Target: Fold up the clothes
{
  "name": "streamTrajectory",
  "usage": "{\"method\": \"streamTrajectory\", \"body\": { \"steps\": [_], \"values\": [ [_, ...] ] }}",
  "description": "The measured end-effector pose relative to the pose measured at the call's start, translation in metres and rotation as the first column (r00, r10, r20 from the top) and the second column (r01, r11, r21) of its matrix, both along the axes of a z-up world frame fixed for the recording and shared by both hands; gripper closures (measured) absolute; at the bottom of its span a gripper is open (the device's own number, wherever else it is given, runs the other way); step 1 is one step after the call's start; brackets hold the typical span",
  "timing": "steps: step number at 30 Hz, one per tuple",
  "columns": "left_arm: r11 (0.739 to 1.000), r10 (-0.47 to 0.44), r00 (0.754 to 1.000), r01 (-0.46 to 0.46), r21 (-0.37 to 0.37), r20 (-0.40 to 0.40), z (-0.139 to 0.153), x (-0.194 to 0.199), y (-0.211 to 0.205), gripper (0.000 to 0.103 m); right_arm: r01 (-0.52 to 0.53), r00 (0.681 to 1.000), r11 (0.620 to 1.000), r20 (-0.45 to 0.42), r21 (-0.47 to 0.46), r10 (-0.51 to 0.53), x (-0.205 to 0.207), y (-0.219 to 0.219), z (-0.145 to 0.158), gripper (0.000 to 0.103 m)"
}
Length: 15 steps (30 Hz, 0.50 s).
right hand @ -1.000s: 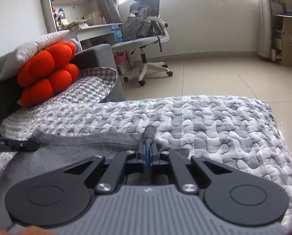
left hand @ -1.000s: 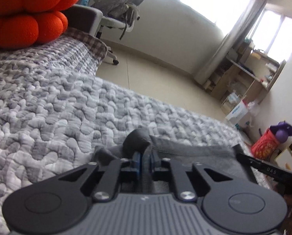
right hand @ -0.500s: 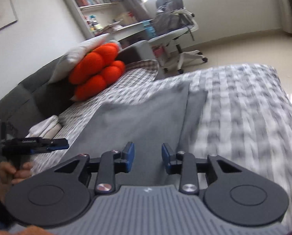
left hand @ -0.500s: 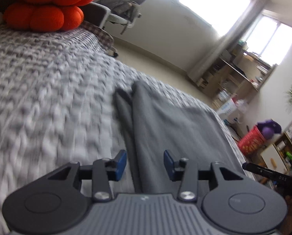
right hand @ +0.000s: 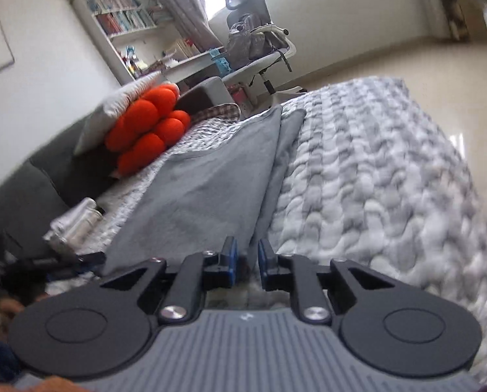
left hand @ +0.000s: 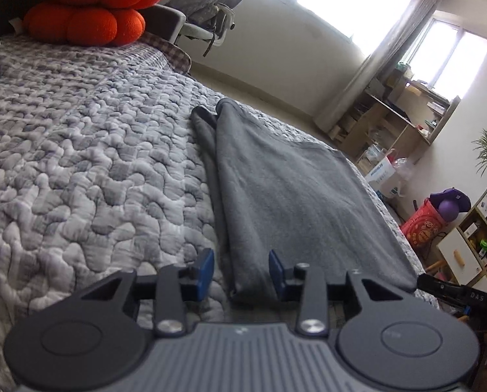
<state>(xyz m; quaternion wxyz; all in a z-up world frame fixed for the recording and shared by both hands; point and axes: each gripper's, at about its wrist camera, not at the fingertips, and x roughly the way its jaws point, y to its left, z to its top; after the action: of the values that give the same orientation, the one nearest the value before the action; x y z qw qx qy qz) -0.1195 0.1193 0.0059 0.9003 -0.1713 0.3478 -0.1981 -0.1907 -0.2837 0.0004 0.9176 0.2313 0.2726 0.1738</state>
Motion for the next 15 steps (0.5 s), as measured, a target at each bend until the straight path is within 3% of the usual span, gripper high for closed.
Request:
{"method": "streamTrajectory", "body": {
  "steps": [4, 6, 9, 15],
  "values": [
    [1.0, -0.003, 1.0, 0.003, 0.002, 0.003, -0.001, -0.006, -0.005, 0.067, -0.005, 1.0, 1.0, 0.004, 0.025, 0.005, -0.003, 0.004, 0.0, 0.081],
    [1.0, 0.004, 1.0, -0.004, 0.014, -0.004, -0.002, -0.008, -0.004, 0.077, -0.005, 1.0, 1.0, 0.009, 0.024, 0.005, -0.003, 0.007, 0.001, 0.081],
    [0.999, 0.028, 1.0, -0.028, 0.028, -0.01, -0.004, -0.009, -0.003, 0.088, 0.01, 1.0, 1.0, 0.014, -0.021, -0.01, -0.003, 0.013, 0.001, 0.09],
    [0.998, 0.024, 1.0, -0.023, 0.051, -0.009, -0.003, -0.015, -0.004, 0.094, 0.024, 0.999, 1.0, 0.038, -0.01, -0.024, -0.01, 0.009, 0.0, 0.096]
  ]
}}
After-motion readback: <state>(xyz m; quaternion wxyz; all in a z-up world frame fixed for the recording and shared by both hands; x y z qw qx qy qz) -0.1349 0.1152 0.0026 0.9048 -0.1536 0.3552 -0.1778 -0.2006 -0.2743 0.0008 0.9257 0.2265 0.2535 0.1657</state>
